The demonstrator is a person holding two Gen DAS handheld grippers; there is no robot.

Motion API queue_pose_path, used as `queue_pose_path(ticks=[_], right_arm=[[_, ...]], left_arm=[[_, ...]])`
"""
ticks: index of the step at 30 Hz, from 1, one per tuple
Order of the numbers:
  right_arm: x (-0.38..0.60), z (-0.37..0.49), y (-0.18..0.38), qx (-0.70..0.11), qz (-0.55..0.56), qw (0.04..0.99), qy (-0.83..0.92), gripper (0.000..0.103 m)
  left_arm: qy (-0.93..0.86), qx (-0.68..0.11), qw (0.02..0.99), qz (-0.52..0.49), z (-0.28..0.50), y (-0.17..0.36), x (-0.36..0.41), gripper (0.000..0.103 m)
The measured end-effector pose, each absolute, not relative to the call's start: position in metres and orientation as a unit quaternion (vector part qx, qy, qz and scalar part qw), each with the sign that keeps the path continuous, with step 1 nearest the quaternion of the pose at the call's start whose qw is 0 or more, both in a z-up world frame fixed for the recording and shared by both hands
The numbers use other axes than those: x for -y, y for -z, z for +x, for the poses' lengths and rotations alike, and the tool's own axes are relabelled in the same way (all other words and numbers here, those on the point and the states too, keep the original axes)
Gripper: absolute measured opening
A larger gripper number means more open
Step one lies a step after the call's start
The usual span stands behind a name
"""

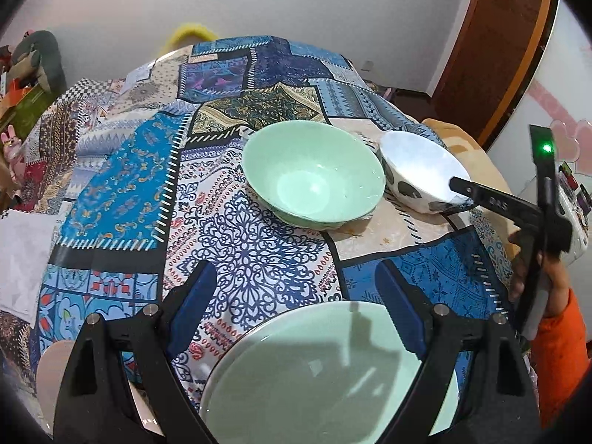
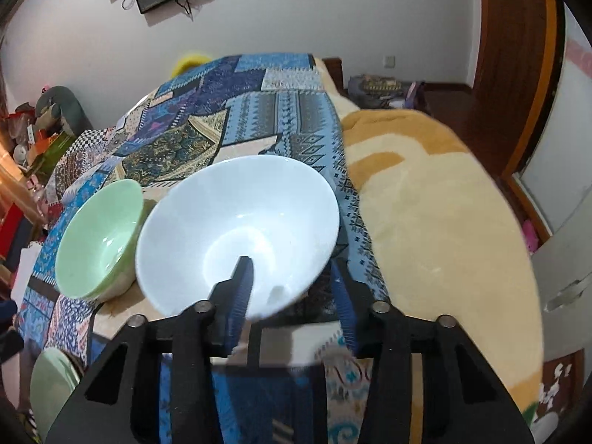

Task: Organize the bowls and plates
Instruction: 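Move both tools to the white bowl with black spots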

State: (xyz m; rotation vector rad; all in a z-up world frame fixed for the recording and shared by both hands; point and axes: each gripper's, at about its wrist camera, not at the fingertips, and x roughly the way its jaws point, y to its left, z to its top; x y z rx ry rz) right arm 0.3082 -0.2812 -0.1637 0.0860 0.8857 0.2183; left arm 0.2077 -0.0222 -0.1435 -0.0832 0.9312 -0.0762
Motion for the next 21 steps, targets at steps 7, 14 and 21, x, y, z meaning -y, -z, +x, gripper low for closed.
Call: queue_pose_path(ticks=[7, 14, 21], right_arm=[[0.283, 0.328, 0.177, -0.458, 0.050, 0.880, -0.117, 0.028], [0.285, 0.319, 0.178, -0.467, 0.030, 0.872, -0.145, 0.025], [0.291, 0.289, 0.166, -0.454, 0.025, 0.872, -0.182, 0.024]], left_arm=[[0.032, -0.458, 0.888, -0.039, 0.215, 0.149, 0.026, 0.088], [0.030, -0.469, 0.882, -0.045, 0.219, 0.152, 0.036, 0.088], [0.037, -0.464, 0.885, -0.029, 0.218, 0.146, 0.059, 0.088]])
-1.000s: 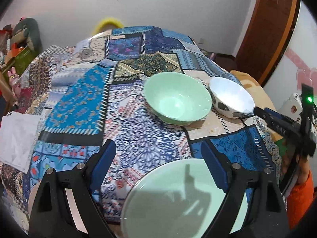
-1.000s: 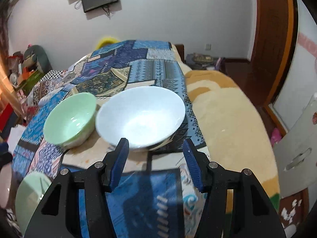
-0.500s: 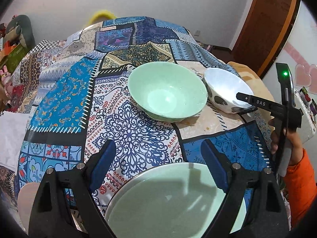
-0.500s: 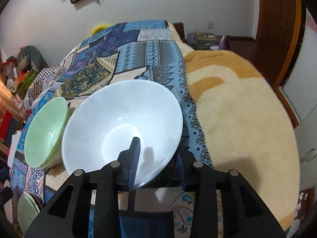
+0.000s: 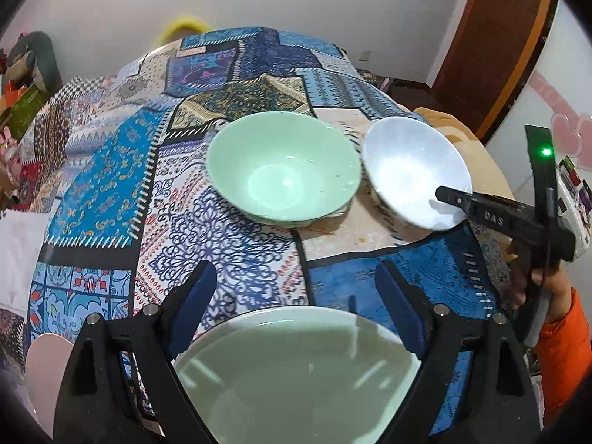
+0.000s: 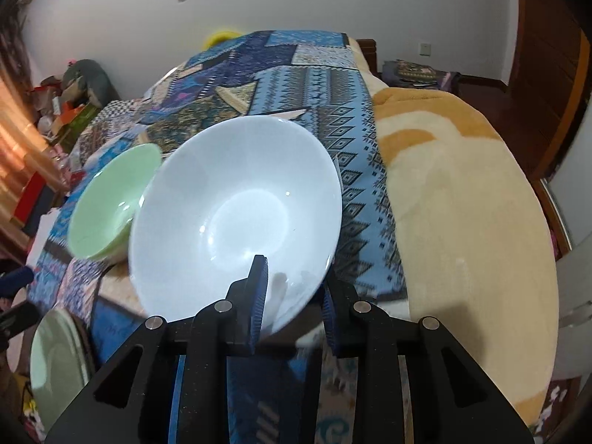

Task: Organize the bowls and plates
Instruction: 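Move both tools to the white bowl with black spots, then grip the white spotted bowl rim with both tools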

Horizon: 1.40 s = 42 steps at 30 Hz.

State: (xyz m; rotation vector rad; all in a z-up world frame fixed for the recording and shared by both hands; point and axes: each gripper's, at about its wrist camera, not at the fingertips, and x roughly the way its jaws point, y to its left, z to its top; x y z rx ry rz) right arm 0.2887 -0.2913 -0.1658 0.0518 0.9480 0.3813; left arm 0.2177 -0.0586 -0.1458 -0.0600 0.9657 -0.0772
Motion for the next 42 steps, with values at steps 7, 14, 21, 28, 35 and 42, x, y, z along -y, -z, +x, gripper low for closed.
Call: queue_pose_path(ticks=[7, 14, 21, 28, 35, 42], right_arm=[[0.291, 0.267, 0.163, -0.451, 0.012, 0.869, -0.206, 0.025], [0.288, 0.254, 0.161, -0.444, -0.002, 0.867, -0.225, 0.025], [0.292, 0.259, 0.162, -0.447, 0.017, 0.861, -0.241, 0.025], [0.301, 0.271, 0.161, -0.439, 0.037, 0.868, -0.229, 0.034], [0.302, 0.286, 0.166, -0.438, 0.032, 0.872, -0.216, 0.034], [0.309, 0.304, 0.181, -0.454, 0.072, 0.862, -0.213, 0.034]], left_arm=[[0.047, -0.473, 0.880, -0.015, 0.222, 0.148, 0.084, 0.088], [0.056, -0.484, 0.873, 0.010, 0.236, 0.159, 0.116, 0.088], [0.051, -0.500, 0.864, 0.017, 0.267, 0.171, 0.133, 0.088], [0.057, -0.535, 0.843, -0.007, 0.293, 0.186, 0.138, 0.074], [0.063, -0.544, 0.837, -0.004, 0.309, 0.196, 0.151, 0.066], [0.067, -0.550, 0.832, -0.016, 0.322, 0.208, 0.154, 0.046]])
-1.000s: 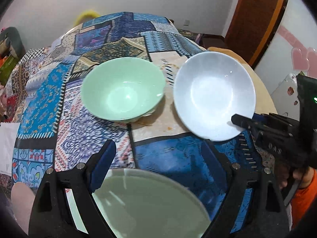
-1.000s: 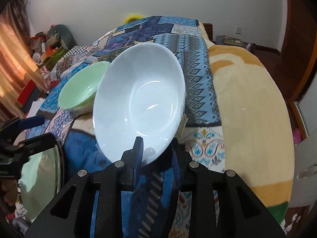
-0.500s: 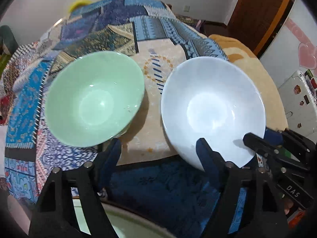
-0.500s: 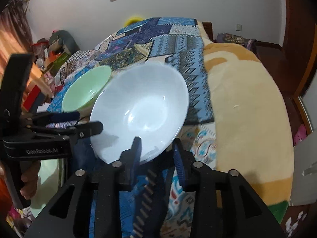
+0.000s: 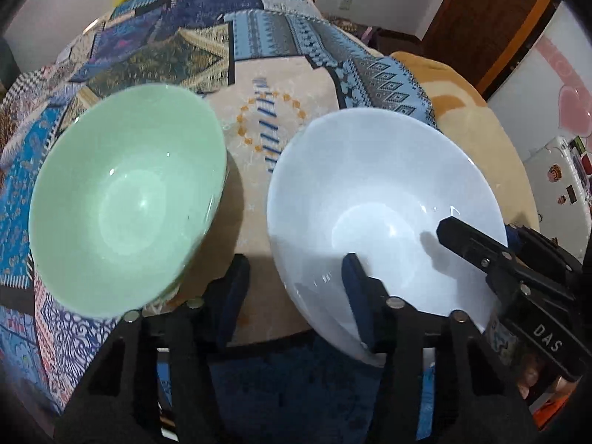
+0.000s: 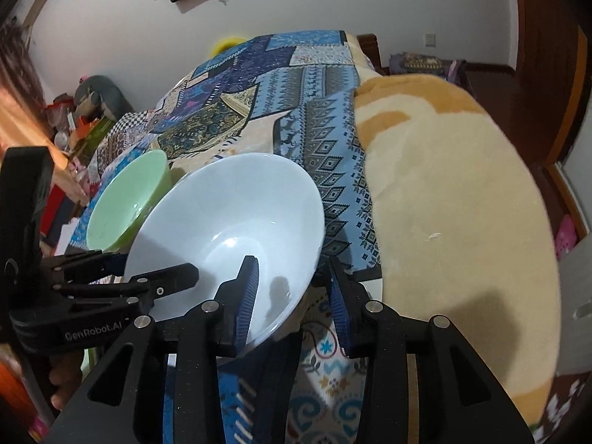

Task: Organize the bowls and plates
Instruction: 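Grip the white spotted bowl rim with both tools, then lift the white spotted bowl with both tools over the pale pink bowl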

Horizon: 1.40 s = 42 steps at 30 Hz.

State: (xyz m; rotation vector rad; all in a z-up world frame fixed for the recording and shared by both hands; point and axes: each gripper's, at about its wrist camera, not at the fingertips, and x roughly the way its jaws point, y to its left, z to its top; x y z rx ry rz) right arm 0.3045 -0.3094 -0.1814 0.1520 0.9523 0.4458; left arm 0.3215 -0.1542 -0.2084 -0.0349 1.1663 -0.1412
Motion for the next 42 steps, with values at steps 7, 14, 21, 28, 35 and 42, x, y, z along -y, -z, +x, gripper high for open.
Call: queue_pose_path(ticks=[7, 14, 21, 28, 35, 42], right_arm=[[0.299, 0.294, 0.176, -0.437, 0.040, 0.875, -0.206, 0.026], [0.299, 0.281, 0.168, -0.433, 0.037, 0.878, -0.204, 0.025], [0.289, 0.256, 0.146, -0.409, 0.019, 0.890, -0.200, 0.025], [0.271, 0.236, 0.123, -0.386, 0.008, 0.899, -0.207, 0.025], [0.241, 0.219, 0.106, -0.363, -0.001, 0.905, -0.222, 0.025], [0.204, 0.207, 0.099, -0.351, -0.002, 0.903, -0.248, 0.025]], left_arm=[[0.074, -0.536, 0.841, 0.019, 0.316, 0.206, 0.169, 0.022], [0.083, -0.528, 0.845, 0.015, 0.299, 0.196, 0.166, 0.022], [0.087, -0.493, 0.866, 0.021, 0.267, 0.167, 0.161, 0.022], [0.091, -0.462, 0.882, 0.001, 0.234, 0.138, 0.141, 0.022], [0.087, -0.438, 0.895, -0.028, 0.202, 0.113, 0.107, 0.022], [0.069, -0.417, 0.905, -0.055, 0.170, 0.098, 0.060, 0.022]])
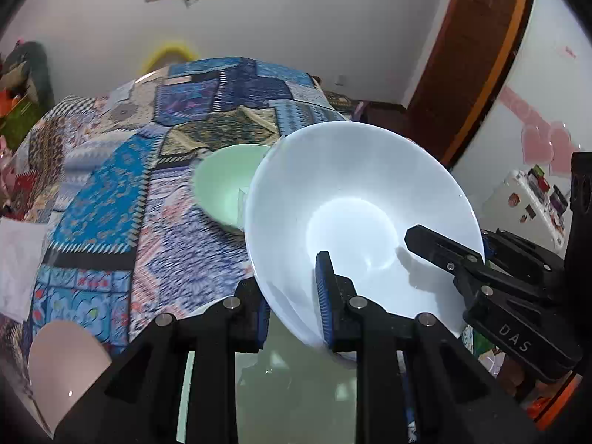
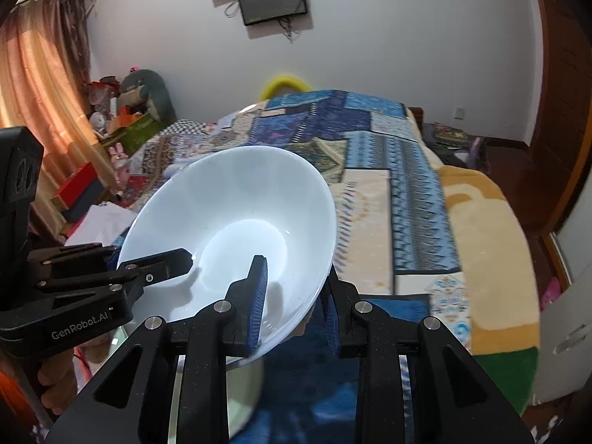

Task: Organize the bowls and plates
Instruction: 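Lift the white spotted bowl with both tools over the pale pink bowl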

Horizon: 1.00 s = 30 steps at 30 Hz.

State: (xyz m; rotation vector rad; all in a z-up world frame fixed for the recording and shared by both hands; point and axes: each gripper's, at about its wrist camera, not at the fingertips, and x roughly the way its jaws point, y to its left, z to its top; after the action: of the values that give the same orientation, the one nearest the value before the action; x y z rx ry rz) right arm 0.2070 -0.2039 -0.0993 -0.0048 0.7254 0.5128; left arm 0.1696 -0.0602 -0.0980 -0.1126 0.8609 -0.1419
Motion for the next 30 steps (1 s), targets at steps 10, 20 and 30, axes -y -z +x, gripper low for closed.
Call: queue_pose_path(ticks=[10, 20, 30], right_arm=[[0.148, 0.189, 0.100, -0.349, -0.024, 0.892, -0.285, 0.025], [0.085, 0.172, 0.116, -0.366, -0.041, 0.872, -0.322, 0.025], [0.034, 0.153, 0.135, -0.392, -0.053, 0.845, -0.360, 0.025]], left_arm=[[0.042, -0.388, 0.917, -0.081, 0.127, 0.093, -0.003, 0.022], [0.005, -0.388, 0.913, -0.123, 0.090, 0.110, -0.073, 0.022], [-0.032, -0.391, 0.907, -0.157, 0.059, 0.129, -0.131, 0.022]])
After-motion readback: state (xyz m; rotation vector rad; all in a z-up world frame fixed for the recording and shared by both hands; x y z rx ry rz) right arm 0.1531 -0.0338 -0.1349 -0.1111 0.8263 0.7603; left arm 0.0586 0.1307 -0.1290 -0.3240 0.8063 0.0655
